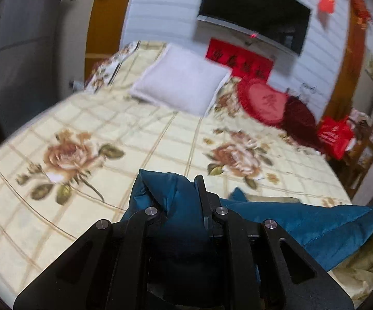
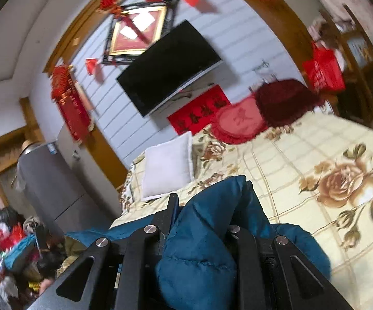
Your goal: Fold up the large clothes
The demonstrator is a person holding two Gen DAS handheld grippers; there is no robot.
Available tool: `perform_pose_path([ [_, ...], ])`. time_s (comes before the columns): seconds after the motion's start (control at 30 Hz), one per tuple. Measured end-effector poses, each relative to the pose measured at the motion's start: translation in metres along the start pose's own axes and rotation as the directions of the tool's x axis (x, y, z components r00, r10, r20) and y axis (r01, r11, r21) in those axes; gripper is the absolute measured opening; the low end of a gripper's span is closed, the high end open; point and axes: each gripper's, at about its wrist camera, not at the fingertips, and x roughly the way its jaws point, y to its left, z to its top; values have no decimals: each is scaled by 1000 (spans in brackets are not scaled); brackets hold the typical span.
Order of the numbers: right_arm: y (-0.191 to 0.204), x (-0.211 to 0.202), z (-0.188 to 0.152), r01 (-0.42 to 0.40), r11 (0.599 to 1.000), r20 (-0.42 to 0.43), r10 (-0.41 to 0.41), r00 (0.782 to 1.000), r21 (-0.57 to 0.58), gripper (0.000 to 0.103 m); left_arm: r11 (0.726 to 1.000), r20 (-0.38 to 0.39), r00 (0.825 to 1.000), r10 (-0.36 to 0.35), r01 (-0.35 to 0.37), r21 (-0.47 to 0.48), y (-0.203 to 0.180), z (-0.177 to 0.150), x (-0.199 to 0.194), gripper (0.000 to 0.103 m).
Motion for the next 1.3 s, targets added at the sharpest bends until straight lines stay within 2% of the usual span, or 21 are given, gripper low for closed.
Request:
perform_pose_path([
  [0.17,-40,53,-19,55,993,-49,-50,998,103,19,999,-102,993,53,-53,-3,-3,-19,66,14],
  [0.27,-72,74,-34,58,978,-88,-41,995,200,19,998,-125,990,64,-65,-5,-6,-28,85,15],
  [0.33,-91,83,-44,52,961,-110,-22,994,273,26,997,-152,986,75,-74,13,-10,-29,96,17],
  [0.43,-101,90,-44,64,941,-148,-15,989,332,33,998,-239,969,58,-58,11,-9,-27,115,21],
  [0.47,-103,91,-44,52,937,-147,-1,989,345,38,999,-273,961,37,-40,-5,-7,-25,121,24],
  [0.5,-107,91,-43,24,930,-136,27,990,366,49,999,-302,953,6,-16,-31,-3,-24,126,27],
  [0.53,-110,90,-42,4,922,-121,47,992,387,58,997,-324,945,-31,9,-71,3,-22,128,28],
  [0.6,-116,87,-42,-24,898,-90,71,993,439,69,993,-345,935,-82,47,-110,10,-17,126,32],
  [0.63,-118,84,-42,-25,890,-79,68,995,456,70,992,-344,935,-89,53,-112,11,-13,121,32],
  [0.77,-118,73,-40,-22,873,-59,58,997,487,71,990,-278,953,-123,97,-105,13,12,88,34],
  [0.87,-105,60,-33,-37,891,-39,61,997,452,74,992,-265,957,-120,102,-79,10,24,73,38],
  [0.93,-93,52,-28,-50,916,-24,64,998,398,74,990,-264,954,-138,122,-77,9,28,70,48],
  [1.0,-78,49,-24,-44,948,-27,55,998,315,77,981,-302,934,-191,169,-97,8,27,78,90],
  [1.03,-74,48,-23,-41,956,-32,53,998,290,77,980,-328,924,-196,170,-105,8,26,83,94],
  [1.1,-69,53,-26,-28,969,-67,46,997,245,77,984,-329,929,-173,144,-109,8,24,86,97],
  [1.17,-73,62,-33,10,969,-120,20,993,246,77,985,-290,944,-158,132,-109,6,26,80,103],
  [1.2,-77,69,-38,63,965,-171,-19,985,253,77,986,-258,955,-148,125,-106,5,30,74,103],
  [1.3,-82,78,-47,122,964,-213,-71,975,238,77,989,-200,972,-124,104,-109,5,43,59,103],
])
